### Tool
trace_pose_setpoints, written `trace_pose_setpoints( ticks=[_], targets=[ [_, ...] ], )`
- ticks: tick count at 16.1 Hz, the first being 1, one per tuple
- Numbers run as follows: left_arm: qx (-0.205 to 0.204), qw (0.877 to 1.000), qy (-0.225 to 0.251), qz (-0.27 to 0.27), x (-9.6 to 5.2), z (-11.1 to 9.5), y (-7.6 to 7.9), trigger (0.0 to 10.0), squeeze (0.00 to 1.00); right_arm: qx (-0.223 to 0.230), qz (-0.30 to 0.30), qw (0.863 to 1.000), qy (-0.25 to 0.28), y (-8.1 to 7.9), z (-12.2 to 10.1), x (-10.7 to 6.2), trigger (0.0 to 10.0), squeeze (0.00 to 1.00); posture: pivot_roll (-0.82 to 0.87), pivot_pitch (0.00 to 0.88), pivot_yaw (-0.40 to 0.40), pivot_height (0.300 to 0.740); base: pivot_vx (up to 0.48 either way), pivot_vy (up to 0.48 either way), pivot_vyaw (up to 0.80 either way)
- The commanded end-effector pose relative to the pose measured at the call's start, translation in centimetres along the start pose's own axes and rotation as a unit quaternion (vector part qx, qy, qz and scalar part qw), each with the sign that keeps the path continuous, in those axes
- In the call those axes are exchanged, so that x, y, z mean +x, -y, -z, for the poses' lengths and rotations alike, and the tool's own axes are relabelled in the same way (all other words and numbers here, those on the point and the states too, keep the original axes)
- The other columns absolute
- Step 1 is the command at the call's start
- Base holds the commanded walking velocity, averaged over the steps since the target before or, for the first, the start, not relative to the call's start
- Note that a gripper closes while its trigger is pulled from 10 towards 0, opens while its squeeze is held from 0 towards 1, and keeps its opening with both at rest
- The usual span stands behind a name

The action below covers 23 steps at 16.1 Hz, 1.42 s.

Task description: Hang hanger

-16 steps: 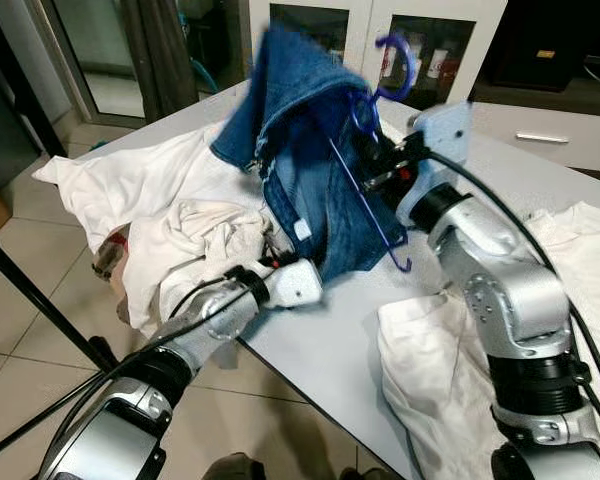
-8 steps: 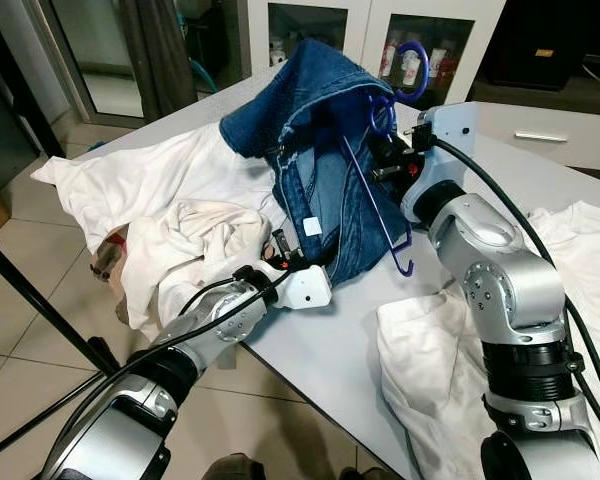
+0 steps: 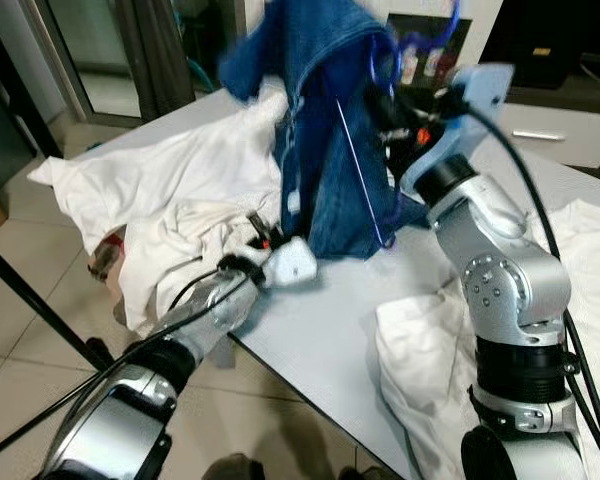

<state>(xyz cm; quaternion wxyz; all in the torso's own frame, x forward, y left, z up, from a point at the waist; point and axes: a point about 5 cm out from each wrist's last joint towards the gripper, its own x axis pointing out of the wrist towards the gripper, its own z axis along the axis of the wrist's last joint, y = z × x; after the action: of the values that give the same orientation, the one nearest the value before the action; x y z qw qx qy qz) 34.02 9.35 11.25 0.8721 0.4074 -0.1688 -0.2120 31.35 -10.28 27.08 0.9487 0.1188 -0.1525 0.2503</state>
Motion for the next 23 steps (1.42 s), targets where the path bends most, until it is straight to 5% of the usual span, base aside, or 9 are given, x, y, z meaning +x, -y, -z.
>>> trace_pose_setpoints(
  ticks=[1, 2, 3, 11, 17, 23],
  targets=[
    [-0.016, 1.0, -0.014, 0.0, 0.0, 0.2, 0.3, 1.5, 0.0, -0.001, 0.002, 0.998, 0.057, 0.0, -2.0, -0.2, 2.6, 0.0, 0.03, 0.018, -0.016, 0.74, 0.0, 0.0, 0.0],
    [-0.031, 0.999, -0.011, -0.005, 0.2, -0.2, 0.6, 9.6, 0.0, 0.009, 0.006, 0.998, 0.06, 0.0, -1.8, -0.2, 7.2, 0.0, 0.03, 0.018, -0.016, 0.74, 0.0, 0.0, 0.0],
    [-0.023, 1.0, -0.002, -0.001, 0.3, -0.6, 1.1, 10.0, 0.0, 0.017, 0.01, 0.998, 0.058, -0.1, -1.4, -0.3, 10.0, 0.0, 0.03, 0.02, -0.015, 0.74, 0.0, 0.0, 0.0],
    [0.123, 0.991, 0.028, 0.035, -0.2, -0.8, 3.1, 10.0, 0.0, 0.065, 0.045, 0.995, 0.064, 0.0, -0.3, -0.3, 10.0, 0.0, 0.03, 0.018, -0.01, 0.74, 0.0, 0.0, 0.0],
    [0.135, 0.988, 0.061, 0.038, 0.4, -2.0, 3.6, 10.0, 0.0, 0.055, 0.056, 0.996, 0.039, -0.2, 1.0, 0.0, 10.0, 0.0, 0.04, 0.016, -0.013, 0.74, 0.0, 0.0, 0.0],
    [0.161, 0.978, 0.106, 0.079, 0.4, -3.3, 5.2, 10.0, 0.0, 0.021, 0.095, 0.995, 0.029, 1.2, 2.1, -0.4, 10.0, 0.0, 0.04, 0.017, -0.01, 0.74, 0.0, 0.0, 0.0]
  ],
)
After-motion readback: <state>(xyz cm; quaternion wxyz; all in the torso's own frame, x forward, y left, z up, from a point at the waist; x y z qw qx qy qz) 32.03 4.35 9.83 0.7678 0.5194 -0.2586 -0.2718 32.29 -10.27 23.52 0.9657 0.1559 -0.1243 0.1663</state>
